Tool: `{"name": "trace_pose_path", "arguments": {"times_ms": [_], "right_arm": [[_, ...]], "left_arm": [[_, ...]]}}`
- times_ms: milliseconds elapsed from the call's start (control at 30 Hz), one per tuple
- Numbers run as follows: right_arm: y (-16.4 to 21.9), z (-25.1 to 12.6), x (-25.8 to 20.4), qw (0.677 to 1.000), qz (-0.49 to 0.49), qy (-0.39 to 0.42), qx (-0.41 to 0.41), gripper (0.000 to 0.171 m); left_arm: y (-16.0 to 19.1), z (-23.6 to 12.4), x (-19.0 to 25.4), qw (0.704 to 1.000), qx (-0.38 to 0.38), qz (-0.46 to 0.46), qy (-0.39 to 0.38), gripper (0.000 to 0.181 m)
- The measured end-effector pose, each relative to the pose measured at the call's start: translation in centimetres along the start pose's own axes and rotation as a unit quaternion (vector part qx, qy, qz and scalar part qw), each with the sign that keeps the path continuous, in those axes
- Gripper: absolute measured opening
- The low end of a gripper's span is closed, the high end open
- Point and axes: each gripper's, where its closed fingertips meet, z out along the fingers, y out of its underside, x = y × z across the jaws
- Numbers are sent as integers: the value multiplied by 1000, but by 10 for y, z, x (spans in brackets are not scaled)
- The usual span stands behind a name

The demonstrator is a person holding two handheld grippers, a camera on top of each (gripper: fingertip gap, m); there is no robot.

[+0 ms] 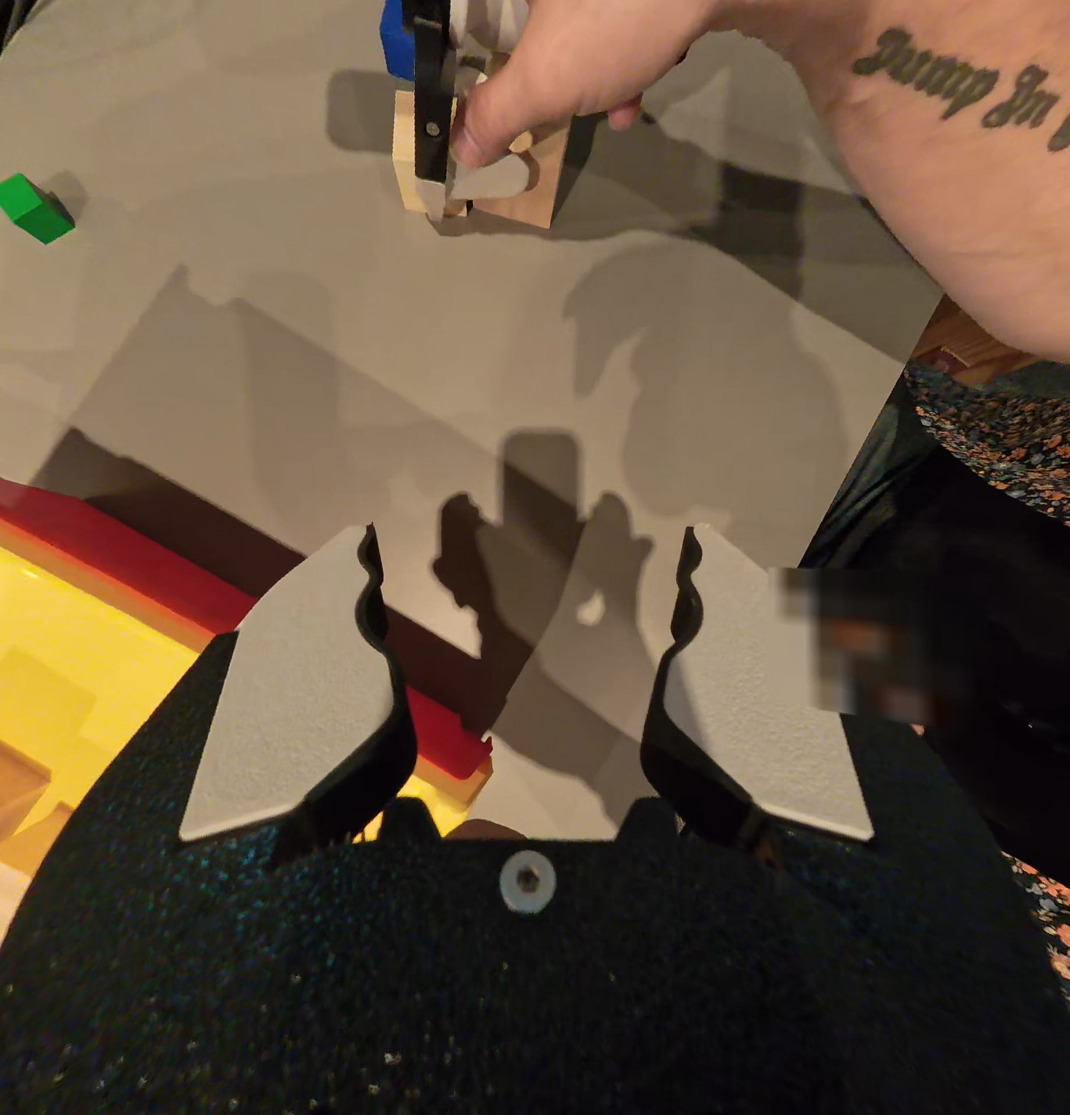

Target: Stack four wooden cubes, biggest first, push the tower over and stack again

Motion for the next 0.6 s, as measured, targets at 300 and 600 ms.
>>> {"name": "trace_pose_path", "arguments": {"times_ms": [300, 600], "right_arm": [[-2, 5, -4, 999, 12, -31, -4, 44], [-8, -6, -2, 999, 12, -30, 8, 44]], "left_arm": [[0, 2, -2, 1000, -5, -3, -5, 93], [0, 2, -1, 1000, -8, -3, -4, 93]]}}
